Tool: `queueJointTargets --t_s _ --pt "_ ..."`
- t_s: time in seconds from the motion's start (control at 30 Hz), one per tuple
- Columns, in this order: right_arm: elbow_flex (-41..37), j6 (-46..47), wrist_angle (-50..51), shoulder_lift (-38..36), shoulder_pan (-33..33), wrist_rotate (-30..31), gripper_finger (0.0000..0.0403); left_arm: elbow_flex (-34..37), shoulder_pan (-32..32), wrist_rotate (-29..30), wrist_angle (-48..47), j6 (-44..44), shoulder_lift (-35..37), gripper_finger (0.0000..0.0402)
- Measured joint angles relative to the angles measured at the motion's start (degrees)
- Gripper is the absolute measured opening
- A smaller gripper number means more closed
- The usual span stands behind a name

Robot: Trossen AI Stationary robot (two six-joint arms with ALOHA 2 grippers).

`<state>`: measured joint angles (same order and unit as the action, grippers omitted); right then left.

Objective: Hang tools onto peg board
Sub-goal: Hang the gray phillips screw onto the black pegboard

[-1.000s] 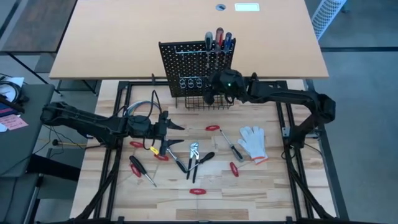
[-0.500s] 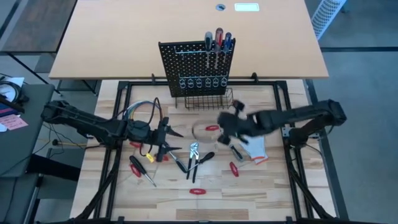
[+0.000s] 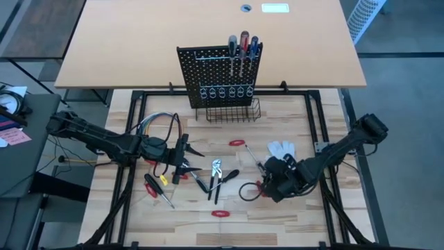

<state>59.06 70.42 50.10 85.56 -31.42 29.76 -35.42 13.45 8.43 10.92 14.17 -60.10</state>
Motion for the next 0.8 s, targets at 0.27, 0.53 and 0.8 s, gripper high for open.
queueJointTargets --t_s 0.27,0.53,0.8 --pt "-7.2 5.7 -10.2 0.0 1.4 -4.1 0.0269 0.0 0.0 0.0 0.0 0.1 0.0 0.0223" --pt "-7.9 4.2 -9.0 4.8 5.3 -10.2 0.0269 0.0 0.0 0.0 -0.3 0.1 0.0 0.0223" --pt "-7.9 1.4 -11.2 11.3 7.0 -13.5 0.0247 0.0 0.0 0.0 -1.3 1.8 0.0 0.0223"
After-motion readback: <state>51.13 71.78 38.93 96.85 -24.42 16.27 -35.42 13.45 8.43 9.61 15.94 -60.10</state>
